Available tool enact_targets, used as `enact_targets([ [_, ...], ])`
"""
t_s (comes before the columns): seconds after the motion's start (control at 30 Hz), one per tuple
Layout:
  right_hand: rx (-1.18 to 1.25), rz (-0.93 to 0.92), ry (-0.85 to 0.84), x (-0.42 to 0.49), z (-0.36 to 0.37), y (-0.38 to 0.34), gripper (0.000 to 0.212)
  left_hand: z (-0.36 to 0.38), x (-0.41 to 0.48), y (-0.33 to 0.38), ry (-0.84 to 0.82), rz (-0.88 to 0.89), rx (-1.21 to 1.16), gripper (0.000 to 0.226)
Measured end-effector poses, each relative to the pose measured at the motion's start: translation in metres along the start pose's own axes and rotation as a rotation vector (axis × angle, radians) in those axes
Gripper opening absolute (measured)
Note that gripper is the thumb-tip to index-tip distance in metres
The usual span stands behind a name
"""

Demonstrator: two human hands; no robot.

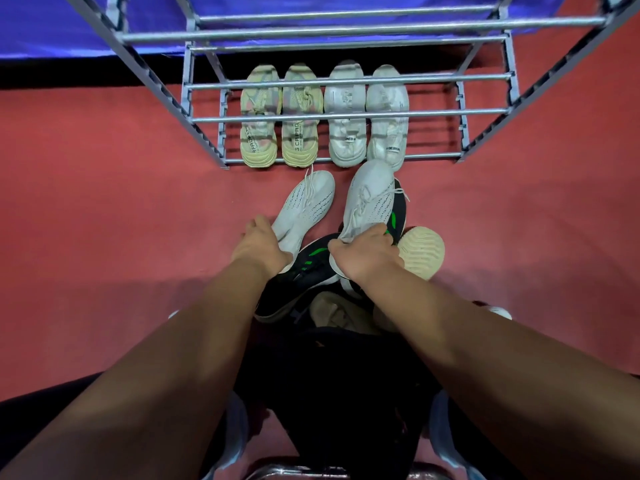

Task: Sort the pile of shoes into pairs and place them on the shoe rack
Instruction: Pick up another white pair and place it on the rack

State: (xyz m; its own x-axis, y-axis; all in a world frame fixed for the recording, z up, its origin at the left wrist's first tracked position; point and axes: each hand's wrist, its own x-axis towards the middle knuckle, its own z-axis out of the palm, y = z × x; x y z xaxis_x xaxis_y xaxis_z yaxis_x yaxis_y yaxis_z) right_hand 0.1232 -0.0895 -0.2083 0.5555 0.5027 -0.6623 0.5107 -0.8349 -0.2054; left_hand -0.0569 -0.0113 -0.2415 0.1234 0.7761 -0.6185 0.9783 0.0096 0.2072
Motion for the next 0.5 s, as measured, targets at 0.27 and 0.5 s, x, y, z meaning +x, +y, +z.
enact_targets([
  [0.27,0.059,-0.033,0.085,0.006,0.008,0.016,0.107,0.02,0.013,0.006,0.0,-0.013,0.048,0.098],
  [0.5,0.125,-0.025,0.113,-0.007,-0.011,0.029,0.08,-0.004,0.005,0.021,-0.071,-0.108,-0.026,0.072],
])
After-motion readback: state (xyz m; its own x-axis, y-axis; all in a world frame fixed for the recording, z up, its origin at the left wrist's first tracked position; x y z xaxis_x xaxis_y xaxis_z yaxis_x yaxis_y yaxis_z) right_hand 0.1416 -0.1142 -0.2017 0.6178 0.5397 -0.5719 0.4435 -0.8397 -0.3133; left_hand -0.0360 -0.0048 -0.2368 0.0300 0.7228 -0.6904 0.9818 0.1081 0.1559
